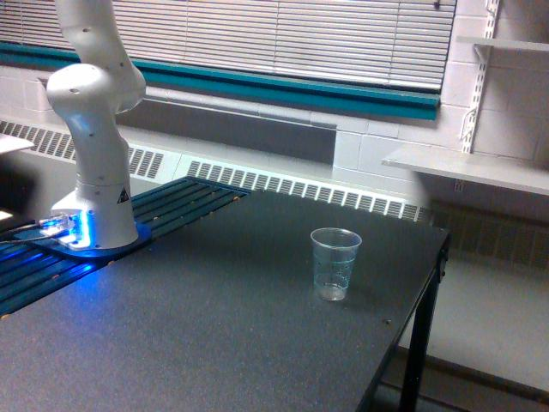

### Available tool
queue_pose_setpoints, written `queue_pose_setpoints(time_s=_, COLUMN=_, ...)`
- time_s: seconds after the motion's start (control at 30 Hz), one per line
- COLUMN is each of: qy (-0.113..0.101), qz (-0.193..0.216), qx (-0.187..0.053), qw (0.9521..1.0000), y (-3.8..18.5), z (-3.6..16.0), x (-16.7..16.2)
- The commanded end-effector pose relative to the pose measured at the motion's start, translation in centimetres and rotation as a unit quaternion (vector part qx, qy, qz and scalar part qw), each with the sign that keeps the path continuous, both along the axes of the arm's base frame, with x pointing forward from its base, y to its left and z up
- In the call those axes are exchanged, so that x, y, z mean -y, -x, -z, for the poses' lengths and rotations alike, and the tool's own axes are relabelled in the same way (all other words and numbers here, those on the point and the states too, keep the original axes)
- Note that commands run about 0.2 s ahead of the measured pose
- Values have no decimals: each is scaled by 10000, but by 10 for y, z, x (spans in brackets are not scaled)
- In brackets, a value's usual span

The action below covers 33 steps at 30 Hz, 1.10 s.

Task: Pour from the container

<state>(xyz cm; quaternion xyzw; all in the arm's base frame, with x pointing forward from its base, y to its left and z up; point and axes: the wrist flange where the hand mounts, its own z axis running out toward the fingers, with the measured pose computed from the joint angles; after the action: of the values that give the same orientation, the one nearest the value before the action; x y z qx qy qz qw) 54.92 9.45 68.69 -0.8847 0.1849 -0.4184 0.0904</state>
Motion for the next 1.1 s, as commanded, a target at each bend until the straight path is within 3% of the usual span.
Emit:
queue_pose_setpoints(time_s=0.03, qy=19, qz=-106, qx=1, qw=9999, y=1, z=0, x=-12)
queue_pose_setpoints(time_s=0.4, qy=145, qz=-71, qx=-65, qw=9998, y=-1, z=15, x=-9)
queue_pose_setpoints(time_s=1.1, qy=167, qz=-27, qx=-767, qw=9969, y=26, z=108, x=20)
